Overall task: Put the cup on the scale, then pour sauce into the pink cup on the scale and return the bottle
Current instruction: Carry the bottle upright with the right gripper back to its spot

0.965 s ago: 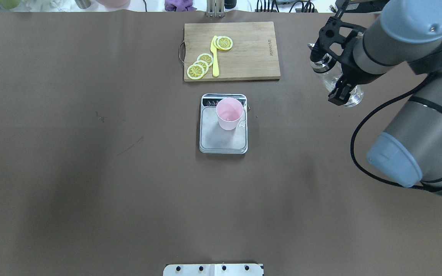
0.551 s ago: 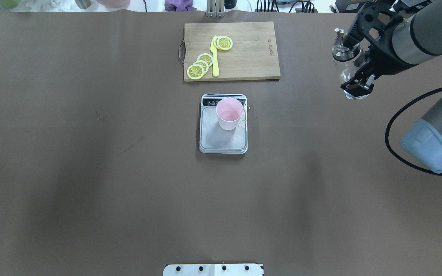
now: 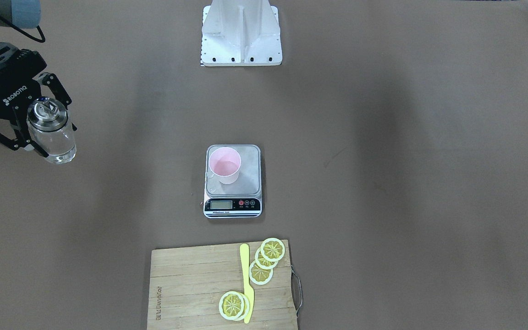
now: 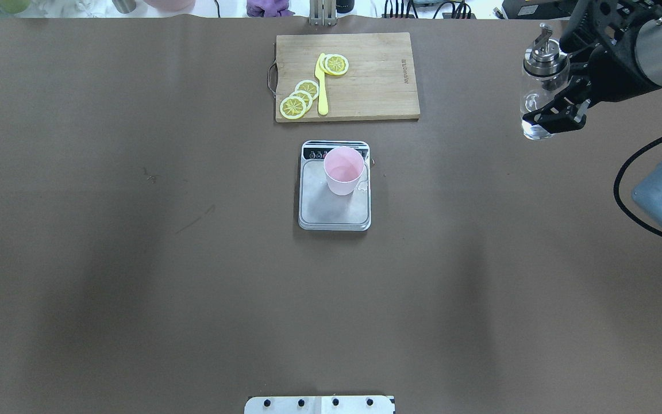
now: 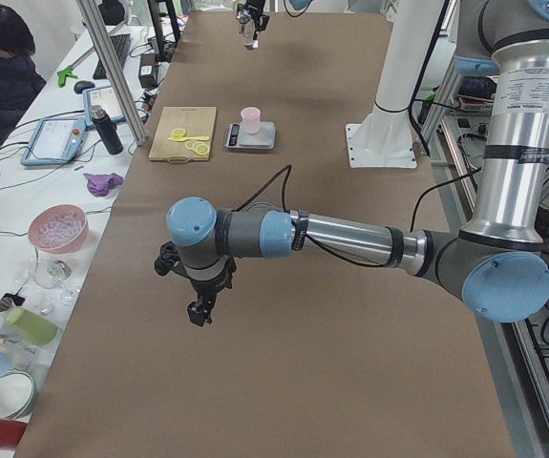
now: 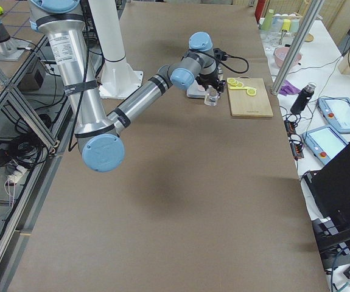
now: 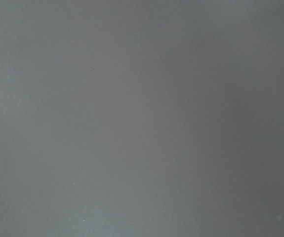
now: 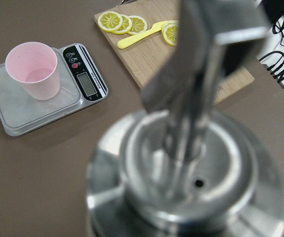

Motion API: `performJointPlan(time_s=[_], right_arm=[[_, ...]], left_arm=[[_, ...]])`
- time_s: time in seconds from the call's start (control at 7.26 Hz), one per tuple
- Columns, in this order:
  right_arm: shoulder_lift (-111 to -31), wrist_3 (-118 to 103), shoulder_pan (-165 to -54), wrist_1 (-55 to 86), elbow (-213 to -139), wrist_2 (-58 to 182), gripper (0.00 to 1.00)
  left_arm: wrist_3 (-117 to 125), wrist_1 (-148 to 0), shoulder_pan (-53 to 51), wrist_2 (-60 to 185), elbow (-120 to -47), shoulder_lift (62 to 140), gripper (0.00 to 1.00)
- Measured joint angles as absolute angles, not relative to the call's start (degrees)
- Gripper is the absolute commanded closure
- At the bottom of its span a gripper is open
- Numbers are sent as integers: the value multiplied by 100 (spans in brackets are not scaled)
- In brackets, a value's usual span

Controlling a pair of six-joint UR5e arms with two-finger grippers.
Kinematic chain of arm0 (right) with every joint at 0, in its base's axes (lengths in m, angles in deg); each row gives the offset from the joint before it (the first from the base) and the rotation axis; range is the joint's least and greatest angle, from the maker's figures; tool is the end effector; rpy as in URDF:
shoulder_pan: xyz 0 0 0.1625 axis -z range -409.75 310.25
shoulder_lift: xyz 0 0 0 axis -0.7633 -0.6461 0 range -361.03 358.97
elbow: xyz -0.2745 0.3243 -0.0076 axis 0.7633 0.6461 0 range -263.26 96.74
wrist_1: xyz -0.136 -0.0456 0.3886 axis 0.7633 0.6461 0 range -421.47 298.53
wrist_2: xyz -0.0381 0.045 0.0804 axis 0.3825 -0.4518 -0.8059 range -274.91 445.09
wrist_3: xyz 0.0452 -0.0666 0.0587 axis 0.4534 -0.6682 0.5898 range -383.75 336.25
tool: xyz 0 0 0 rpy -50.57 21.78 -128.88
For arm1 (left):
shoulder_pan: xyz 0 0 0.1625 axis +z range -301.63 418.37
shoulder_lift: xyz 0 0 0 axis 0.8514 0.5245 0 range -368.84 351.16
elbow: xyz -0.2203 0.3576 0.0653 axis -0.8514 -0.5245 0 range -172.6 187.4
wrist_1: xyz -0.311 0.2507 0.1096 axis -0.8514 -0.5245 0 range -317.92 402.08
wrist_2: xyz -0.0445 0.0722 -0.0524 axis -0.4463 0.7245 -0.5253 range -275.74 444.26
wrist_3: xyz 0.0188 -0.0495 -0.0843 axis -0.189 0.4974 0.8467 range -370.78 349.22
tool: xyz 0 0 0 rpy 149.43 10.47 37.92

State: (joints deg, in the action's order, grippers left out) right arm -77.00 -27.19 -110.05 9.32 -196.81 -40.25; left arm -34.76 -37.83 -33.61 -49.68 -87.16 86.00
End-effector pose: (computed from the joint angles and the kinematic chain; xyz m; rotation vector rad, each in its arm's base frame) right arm -0.2001 -0.5034 0.2967 0.8280 -0.7895 -0.8209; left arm -0.0822 -0.5191 0.5950 0.1618 0.7544 0.3603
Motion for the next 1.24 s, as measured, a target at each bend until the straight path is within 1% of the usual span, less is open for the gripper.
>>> performJointPlan(time_s=[0.41,0.83,0.96,1.24], right_arm=[[-8034,-2065,-11012,-1296,-18746,-4148,100],[-8156,-1170,-10921,-4222,-17084,-4187,100],[-8151,-871,-10832,-4892,-16701,-4178,100],[-8140,-536,-10644,-5563,-16331,-4106,100]], left_arm=[[-3473,-3789,-3360,-4968,-8720,8600,2],[-3477,-3790,-3358,-4968,-8726,8600,2],[-3477,-3790,-3357,-4968,-8725,8600,2],[-3478,-3790,-3357,-4968,-8719,8600,2]])
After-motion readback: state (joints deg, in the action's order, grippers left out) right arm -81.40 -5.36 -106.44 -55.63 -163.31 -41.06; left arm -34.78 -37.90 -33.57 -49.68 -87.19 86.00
